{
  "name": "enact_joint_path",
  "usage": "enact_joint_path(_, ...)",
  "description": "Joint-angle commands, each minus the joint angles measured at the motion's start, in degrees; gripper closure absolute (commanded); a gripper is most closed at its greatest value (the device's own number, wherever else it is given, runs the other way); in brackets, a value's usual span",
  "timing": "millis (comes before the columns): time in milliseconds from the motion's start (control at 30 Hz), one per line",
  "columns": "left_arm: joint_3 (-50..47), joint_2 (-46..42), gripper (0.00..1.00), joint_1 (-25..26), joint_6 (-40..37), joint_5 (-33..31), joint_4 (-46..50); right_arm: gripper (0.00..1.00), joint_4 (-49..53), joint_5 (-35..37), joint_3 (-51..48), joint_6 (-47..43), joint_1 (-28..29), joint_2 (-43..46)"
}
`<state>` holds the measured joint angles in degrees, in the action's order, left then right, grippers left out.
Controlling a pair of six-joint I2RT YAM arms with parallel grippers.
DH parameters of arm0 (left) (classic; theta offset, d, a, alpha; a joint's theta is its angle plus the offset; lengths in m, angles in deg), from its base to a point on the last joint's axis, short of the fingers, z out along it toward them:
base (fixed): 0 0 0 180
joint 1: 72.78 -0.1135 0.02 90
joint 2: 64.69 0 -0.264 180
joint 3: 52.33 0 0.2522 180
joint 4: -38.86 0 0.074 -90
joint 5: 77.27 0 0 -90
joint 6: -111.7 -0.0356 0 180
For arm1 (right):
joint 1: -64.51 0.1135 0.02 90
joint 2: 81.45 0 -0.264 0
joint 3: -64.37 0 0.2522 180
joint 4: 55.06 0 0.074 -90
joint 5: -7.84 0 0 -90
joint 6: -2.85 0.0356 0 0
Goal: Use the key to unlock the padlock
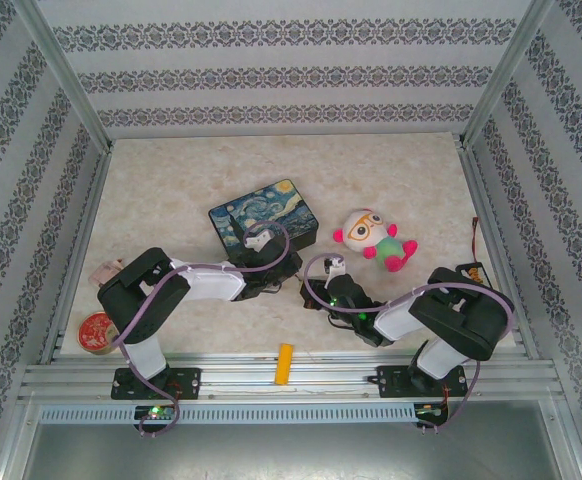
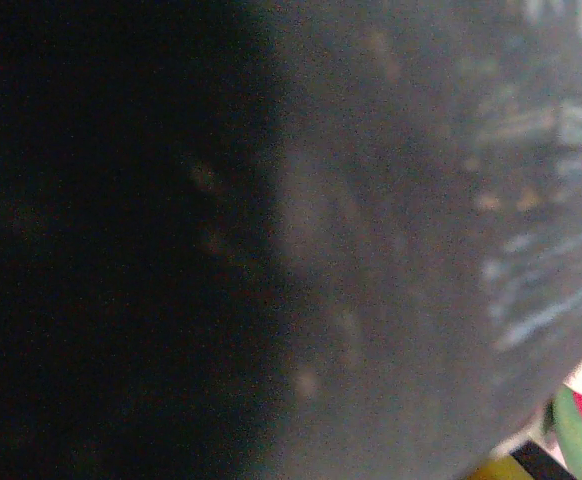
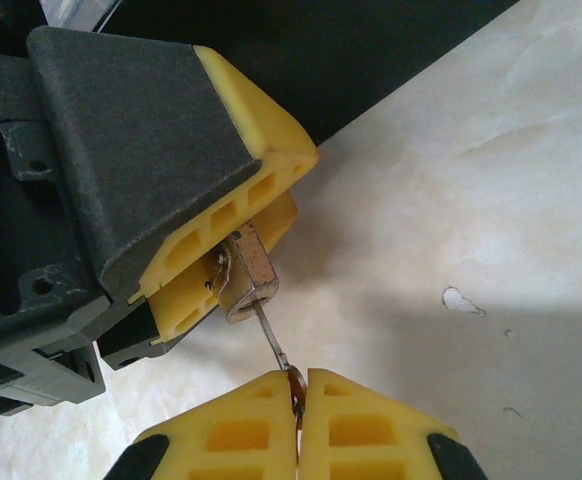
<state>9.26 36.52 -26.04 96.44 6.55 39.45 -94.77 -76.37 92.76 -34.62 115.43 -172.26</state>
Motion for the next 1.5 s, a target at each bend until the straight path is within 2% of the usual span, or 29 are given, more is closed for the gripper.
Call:
enact_joint_path(0, -1.4, 1.4, 0.83, -0.4, 5.2, 5.4, -4.1, 1.0, -3.4, 1.8, 1.1, -0.5, 0.7, -1.3)
enact_joint_path(600, -1.4, 2.4, 0.83, -0.5, 5.7, 6.2, -4.9, 1.0, -9.7, 1.3, 0.9, 1.0, 0.7, -5.1)
enact_joint_path(1467, -2.0, 2.6, 0.83, -0.7, 6.6, 6.4, -6.2, 1.0, -25.9, -0.4, -0.3, 6.3, 0.5, -17.1)
